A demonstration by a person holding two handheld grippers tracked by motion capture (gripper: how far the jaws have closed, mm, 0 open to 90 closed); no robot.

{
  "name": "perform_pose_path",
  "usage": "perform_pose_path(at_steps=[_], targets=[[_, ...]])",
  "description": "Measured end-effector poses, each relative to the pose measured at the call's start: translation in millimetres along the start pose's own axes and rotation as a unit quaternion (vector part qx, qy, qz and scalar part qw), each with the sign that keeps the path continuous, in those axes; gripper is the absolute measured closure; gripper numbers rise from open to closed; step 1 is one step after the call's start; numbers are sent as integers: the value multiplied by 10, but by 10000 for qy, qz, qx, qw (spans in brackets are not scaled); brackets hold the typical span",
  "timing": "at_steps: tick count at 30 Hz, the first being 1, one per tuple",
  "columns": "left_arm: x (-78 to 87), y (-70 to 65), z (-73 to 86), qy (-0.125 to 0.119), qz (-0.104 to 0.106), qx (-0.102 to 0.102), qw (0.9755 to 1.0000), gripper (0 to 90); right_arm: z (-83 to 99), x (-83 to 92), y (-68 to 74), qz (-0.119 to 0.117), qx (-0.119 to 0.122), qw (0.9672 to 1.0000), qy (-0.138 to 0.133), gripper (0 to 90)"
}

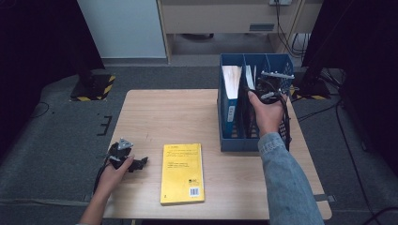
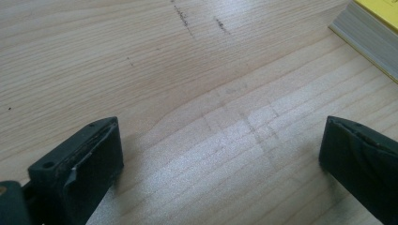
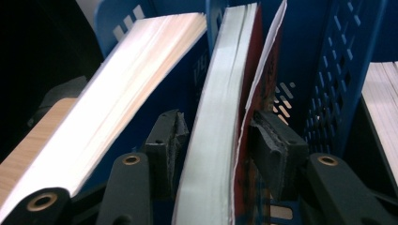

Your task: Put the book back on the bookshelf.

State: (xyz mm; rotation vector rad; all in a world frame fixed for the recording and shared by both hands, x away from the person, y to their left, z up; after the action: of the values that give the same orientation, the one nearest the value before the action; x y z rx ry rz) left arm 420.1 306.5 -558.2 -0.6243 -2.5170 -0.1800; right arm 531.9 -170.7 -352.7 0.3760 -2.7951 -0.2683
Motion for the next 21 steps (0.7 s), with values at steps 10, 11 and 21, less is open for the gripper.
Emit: perform_pose_path(at_steps=[10, 11, 21], targets=[[-1, -1, -1, -2, 3, -3, 10000, 0, -14, 116, 82, -5, 355, 9994, 37, 421], [-2, -1, -1, -2, 3, -3, 10000, 0, -14, 125, 81, -8, 366, 9993, 55, 410], [-3, -2, -1, -4, 3, -3, 10000, 0, 27, 232, 60, -42, 381, 9992, 75, 348]])
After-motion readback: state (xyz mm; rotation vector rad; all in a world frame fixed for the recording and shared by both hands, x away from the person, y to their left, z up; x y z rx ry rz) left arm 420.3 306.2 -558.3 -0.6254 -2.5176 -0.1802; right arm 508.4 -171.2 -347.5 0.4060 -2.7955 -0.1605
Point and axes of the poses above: each handheld gripper's, and its own axes: x roughly backward along the jaws, z roughly out of its underside, y roughly to its left, the point moved 3 cm from there along -x, roughly forward along the jaws, and after that the axes turned 14 degrees about -y, right-handed, at the moved point
